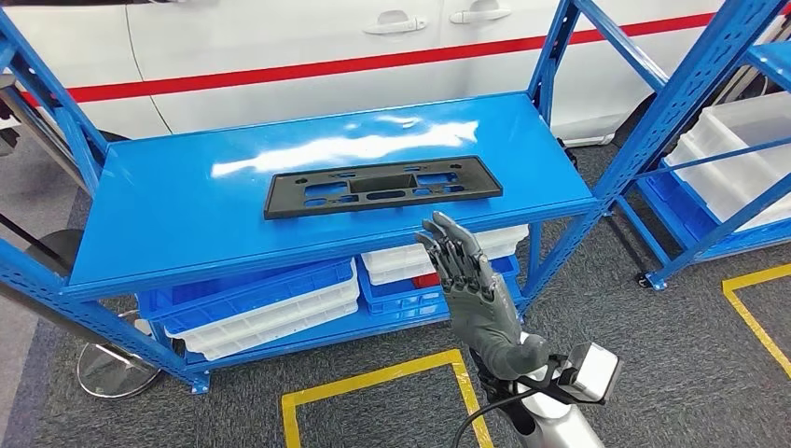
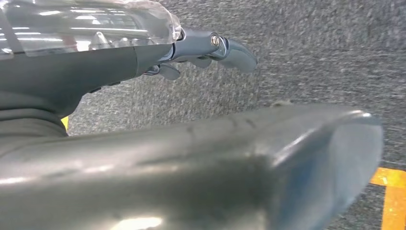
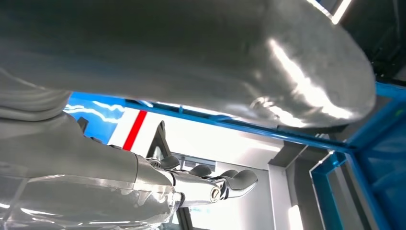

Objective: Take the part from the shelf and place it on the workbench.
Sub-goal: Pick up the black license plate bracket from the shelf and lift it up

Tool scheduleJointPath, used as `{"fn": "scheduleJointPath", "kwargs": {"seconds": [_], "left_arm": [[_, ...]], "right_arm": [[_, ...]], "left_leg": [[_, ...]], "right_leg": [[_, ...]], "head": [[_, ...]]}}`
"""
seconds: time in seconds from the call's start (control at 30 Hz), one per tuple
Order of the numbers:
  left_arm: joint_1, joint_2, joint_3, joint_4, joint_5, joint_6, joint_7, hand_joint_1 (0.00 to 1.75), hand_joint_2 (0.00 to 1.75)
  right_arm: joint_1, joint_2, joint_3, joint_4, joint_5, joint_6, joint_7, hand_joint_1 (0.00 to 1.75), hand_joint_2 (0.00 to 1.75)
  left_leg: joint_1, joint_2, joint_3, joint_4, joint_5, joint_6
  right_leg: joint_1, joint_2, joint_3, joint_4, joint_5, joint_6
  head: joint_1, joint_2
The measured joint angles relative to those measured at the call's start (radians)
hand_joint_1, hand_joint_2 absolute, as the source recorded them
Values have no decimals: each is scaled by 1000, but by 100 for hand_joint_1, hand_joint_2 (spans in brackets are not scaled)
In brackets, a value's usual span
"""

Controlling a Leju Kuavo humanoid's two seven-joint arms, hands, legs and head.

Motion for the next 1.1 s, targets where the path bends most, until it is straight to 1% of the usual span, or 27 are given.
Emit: {"fn": "scheduleJointPath", "kwargs": {"seconds": [0.03,0.07,0.13,0.17,0.2,0.23,0.27,0.33,0.37,0.4,0.47,0.5,0.53,0.57,0.6,0.63,0.67,0.7,0.73,0.77,0.83,0.87,0.93,1.0,1.03,1.07,1.1], "left_arm": [[1,0,0,0,0,0,4,0,0],[2,0,0,0,-1,1,10,0,0],[3,0,0,1,-3,4,25,0,0],[3,0,0,2,-3,6,33,0,0],[3,0,0,2,-5,9,41,0,0],[3,0,0,3,-6,13,49,0,0],[3,0,0,3,-8,18,58,0,0],[3,2,0,3,-10,26,70,0,0],[3,3,0,3,-10,29,74,0,0],[2,4,0,3,-10,30,76,0,0],[3,4,0,3,-11,31,78,0,0],[5,4,0,3,-11,32,80,0,0],[8,4,0,3,-10,33,81,0,0],[10,4,0,3,-10,34,82,0,0],[11,5,0,3,-10,35,82,0,0],[12,6,0,3,-9,36,81,0,0],[12,7,1,3,-8,35,79,0,0],[12,7,1,3,-7,35,77,0,0],[12,8,1,3,-7,34,75,0,0],[11,8,2,3,-6,32,73,0,0],[11,8,1,3,-9,30,70,0,0],[10,8,1,3,-12,29,69,0,0],[7,8,1,3,-18,27,68,0,0],[6,9,1,3,-20,27,68,0,0],[7,9,1,3,-22,28,69,0,0],[8,9,1,3,-24,29,71,0,0],[8,9,1,3,-27,31,74,0,0]], "right_arm": [[1,-1,0,2,0,1,0,0,0],[2,-2,0,4,0,1,0,0,0],[2,-2,0,6,0,3,0,0,0],[1,-2,0,7,0,3,0,0,0],[1,-2,0,7,0,4,0,0,0],[1,-3,0,8,1,5,0,0,0],[2,-3,0,10,1,6,0,0,0],[2,-4,0,11,2,8,0,0,0],[1,-4,0,12,2,8,0,0,0],[0,-4,0,12,2,8,0,0,0],[0,-4,0,14,3,8,0,0,0],[1,-4,0,15,3,8,0,0,0],[2,-4,0,17,3,10,0,0,0],[3,-4,0,18,3,11,0,0,0],[3,-4,0,19,3,13,0,0,0],[2,-4,0,21,3,16,0,0,0],[1,-4,0,22,3,18,0,0,0],[0,-4,0,23,3,20,0,0,0],[-1,-4,0,25,4,22,0,0,0],[-3,-3,0,26,4,23,1,0,0],[-8,-3,1,26,6,24,3,0,0],[-11,-3,1,27,7,25,4,0,0],[-14,-3,1,31,9,25,6,0,0],[-12,-3,1,38,10,25,11,0,87],[-11,-4,1,43,10,25,20,0,131],[-12,-4,2,51,9,25,35,0,175],[-14,-4,3,63,9,27,54,0,175]], "left_leg": [[-1,0,7,0,-6,0],[-2,0,16,0,-12,-1],[-3,-1,36,0,-26,-5],[-4,-1,43,0,-33,-10],[-4,-1,47,0,-40,-15],[-6,-1,51,2,-44,-22],[-7,0,56,4,-47,-29],[-7,1,62,17,-58,-40],[-6,0,53,41,-69,-45],[-3,0,29,87,-87,-48],[0,-1,-49,214,-134,-55],[1,-1,-87,263,-152,-57],[1,0,-111,282,-154,-59],[2,0,-119,265,-136,-59],[1,-1,-111,215,-94,-57],[1,-1,-96,148,-39,-53],[-2,0,-83,88,0,-48],[-5,0,-72,46,25,-42],[-8,0,-69,25,36,-35],[-10,0,-68,21,31,-29],[-8,-1,-53,11,38,-15],[-5,-1,-43,6,36,-10],[-2,-2,-28,0,32,-3],[-2,-2,-20,0,24,-1],[-2,-2,-15,0,19,-1],[-2,-2,-8,0,13,-3],[-2,-2,1,0,7,-5]], "right_leg": [[0,-1,-19,12,11,-1],[0,-2,-19,-14,42,-4],[4,-4,22,-142,133,-18],[8,-6,44,-202,153,-24],[13,-7,58,-240,161,-31],[16,-7,64,-257,157,-36],[17,-6,68,-262,149,-40],[11,-5,86,-269,157,-49],[9,-5,96,-272,155,-54],[7,-5,104,-274,152,-57],[7,-6,113,-275,141,-62],[8,-4,119,-275,135,-63],[8,-2,127,-275,128,-63],[8,0,137,-275,121,-62],[8,1,149,-275,113,-61],[9,2,159,-275,104,-59],[10,3,167,-274,97,-56],[11,4,171,-273,90,-52],[11,5,173,-271,86,-46],[12,5,175,-267,85,-40],[11,5,177,-253,80,-29],[11,4,168,-230,71,-25],[7,1,115,-133,32,-15],[2,0,37,-19,-9,-8],[0,-1,10,7,-11,-6],[-1,-2,0,-2,10,-5],[-2,-3,9,-49,52,-5]], "head": [[0,0],[0,0],[0,0],[0,0],[0,0],[1,0],[1,0],[1,0],[1,0],[1,0],[0,0],[0,0],[0,0],[0,0],[0,0],[0,0],[0,0],[1,0],[1,0],[0,0],[0,0],[1,0],[1,0],[1,0],[1,0],[1,0],[1,0]]}}
